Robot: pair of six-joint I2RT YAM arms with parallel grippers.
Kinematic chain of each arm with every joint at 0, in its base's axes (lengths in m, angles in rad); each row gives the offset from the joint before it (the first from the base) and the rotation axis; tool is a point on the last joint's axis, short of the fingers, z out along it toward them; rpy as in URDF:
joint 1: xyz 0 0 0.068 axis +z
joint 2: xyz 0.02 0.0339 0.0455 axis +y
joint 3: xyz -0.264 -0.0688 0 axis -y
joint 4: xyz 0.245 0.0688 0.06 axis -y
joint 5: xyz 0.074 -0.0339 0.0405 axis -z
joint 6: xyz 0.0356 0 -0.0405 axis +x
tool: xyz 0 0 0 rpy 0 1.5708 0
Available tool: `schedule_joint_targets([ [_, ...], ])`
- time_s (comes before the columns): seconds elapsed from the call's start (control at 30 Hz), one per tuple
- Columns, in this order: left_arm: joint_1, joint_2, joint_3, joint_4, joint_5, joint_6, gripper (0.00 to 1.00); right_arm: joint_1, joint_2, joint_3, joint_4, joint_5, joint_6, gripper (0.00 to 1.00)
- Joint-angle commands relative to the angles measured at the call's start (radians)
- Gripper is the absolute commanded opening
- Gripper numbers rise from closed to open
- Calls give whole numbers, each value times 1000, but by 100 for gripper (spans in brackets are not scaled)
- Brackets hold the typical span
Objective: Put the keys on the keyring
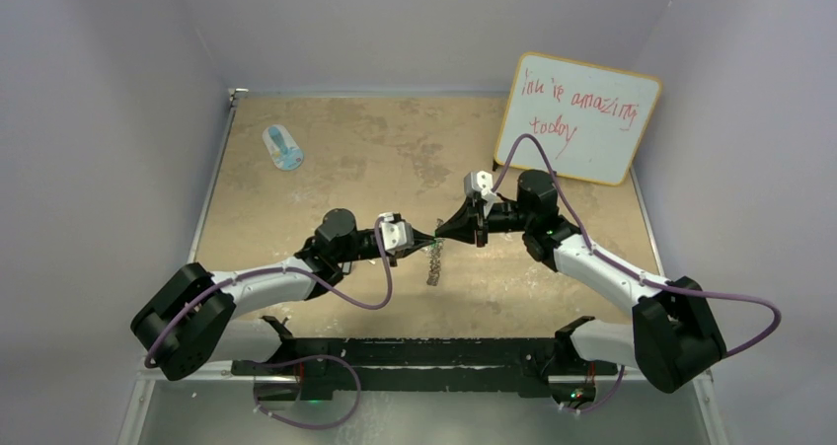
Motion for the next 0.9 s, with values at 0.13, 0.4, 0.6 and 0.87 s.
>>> schedule_joint_targets([
  [0.13,-5,-17,52,-36,11,19,0,5,-49,26,-29,87,-38,20],
  [0.4,-5,-43,40,-72,1,15,0,6,-132,-94,-22,133,-43,30],
  [0.6,-4,-49,34,-71,-7,13,0,28,-139,-148,-23,164,-7,20],
  [0.87,-4,-48,40,-68,-1,9,0,41,-111,-152,16,196,12,15],
])
